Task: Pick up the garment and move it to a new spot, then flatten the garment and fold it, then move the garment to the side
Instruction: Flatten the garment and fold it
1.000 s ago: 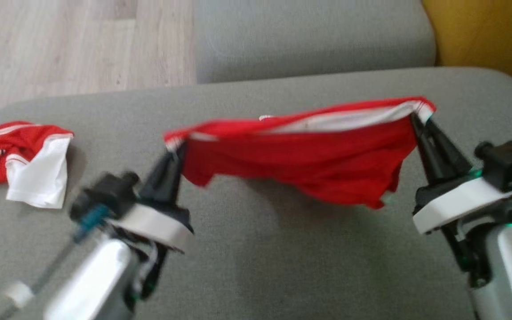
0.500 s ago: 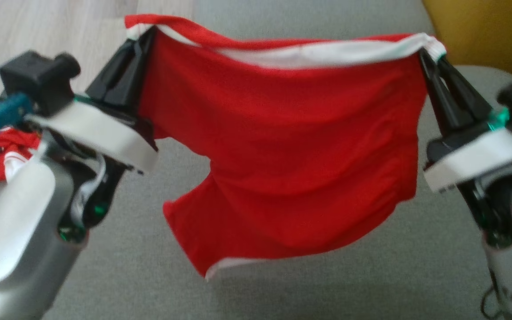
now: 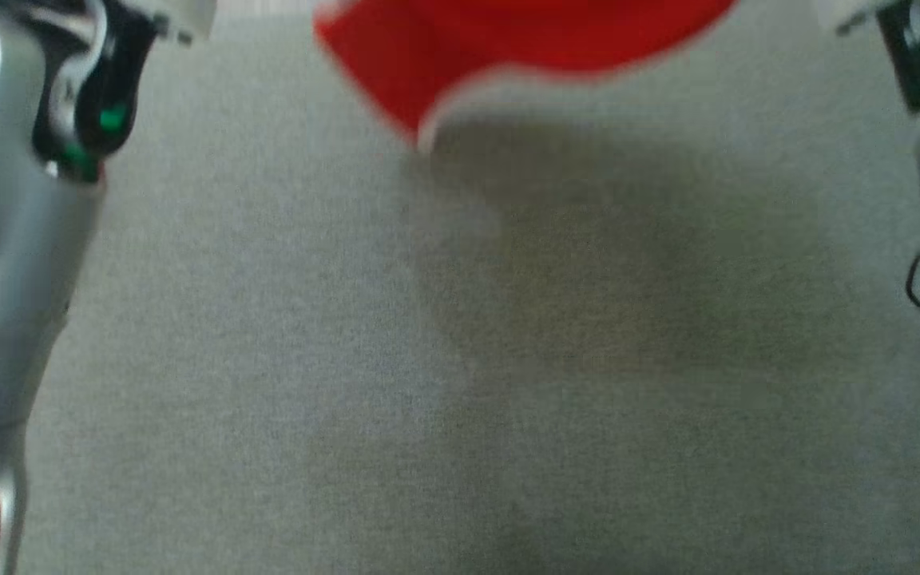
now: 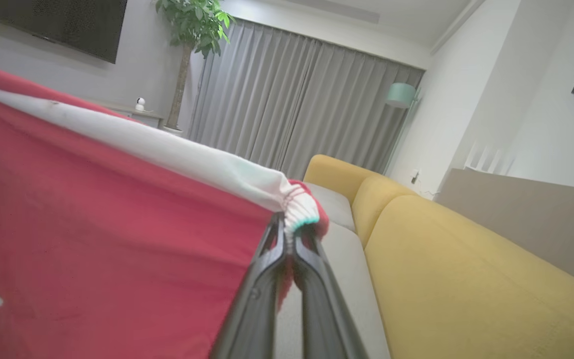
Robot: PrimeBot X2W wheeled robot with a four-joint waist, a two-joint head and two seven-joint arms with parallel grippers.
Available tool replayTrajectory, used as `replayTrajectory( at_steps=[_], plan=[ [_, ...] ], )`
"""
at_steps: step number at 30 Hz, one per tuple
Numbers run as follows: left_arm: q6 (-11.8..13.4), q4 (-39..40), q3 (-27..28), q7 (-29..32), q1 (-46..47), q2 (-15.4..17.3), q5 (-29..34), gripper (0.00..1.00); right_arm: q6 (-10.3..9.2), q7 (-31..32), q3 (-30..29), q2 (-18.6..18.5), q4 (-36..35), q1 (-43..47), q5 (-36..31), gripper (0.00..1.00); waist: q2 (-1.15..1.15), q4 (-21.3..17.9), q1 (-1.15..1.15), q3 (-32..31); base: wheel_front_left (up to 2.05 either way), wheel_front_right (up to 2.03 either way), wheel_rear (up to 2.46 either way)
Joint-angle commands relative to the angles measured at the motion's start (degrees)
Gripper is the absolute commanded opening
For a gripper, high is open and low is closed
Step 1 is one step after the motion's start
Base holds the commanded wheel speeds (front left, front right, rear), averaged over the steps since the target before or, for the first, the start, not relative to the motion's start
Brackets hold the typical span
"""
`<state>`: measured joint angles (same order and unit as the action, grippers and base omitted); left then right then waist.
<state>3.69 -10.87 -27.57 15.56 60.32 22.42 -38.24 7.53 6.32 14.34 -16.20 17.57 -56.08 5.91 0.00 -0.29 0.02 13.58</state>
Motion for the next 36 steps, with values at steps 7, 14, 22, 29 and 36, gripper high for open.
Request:
replayTrajectory(
  at_steps=[7,14,22,29,36],
  plan=[
    [-1.70,-4.01,2.06,-5.37,-0.16,-2.57,-1.90,0.00,-0.04,-7.51,2.73,4.54,9.31,-2.12,-1.25,0.00,0.00,1.55,-0.02,7.03,0.00,0.00,0.00],
    [-2.47,-1.54,2.07,-10.69,-11.61,-3.49,-4.44,0.00,-0.04,-12.34,4.48,5.88,11.55,5.87,0.61,0.00,0.00,1.63,-0.02,6.78,0.00,0.00,0.00],
    [-0.41,7.29,1.29,-15.81,-30.06,-2.67,-5.91,0.00,-0.04,-13.77,3.35,6.33,5.35,20.20,2.04,0.00,0.00,2.26,-0.02,2.70,0.00,0.00,0.00],
    [2.56,14.30,-0.10,-17.33,-42.30,-1.53,-6.02,0.00,-0.04,-11.96,0.58,7.41,-4.60,34.07,1.80,0.00,0.00,2.78,-0.02,-3.79,0.00,0.00,0.00],
    [6.78,23.36,-0.38,-16.53,-54.17,1.09,-6.96,0.00,-0.04,-8.34,-1.67,9.69,-17.22,50.50,1.22,0.00,0.00,2.03,-0.02,-10.96,0.00,0.00,0.00]
  ],
)
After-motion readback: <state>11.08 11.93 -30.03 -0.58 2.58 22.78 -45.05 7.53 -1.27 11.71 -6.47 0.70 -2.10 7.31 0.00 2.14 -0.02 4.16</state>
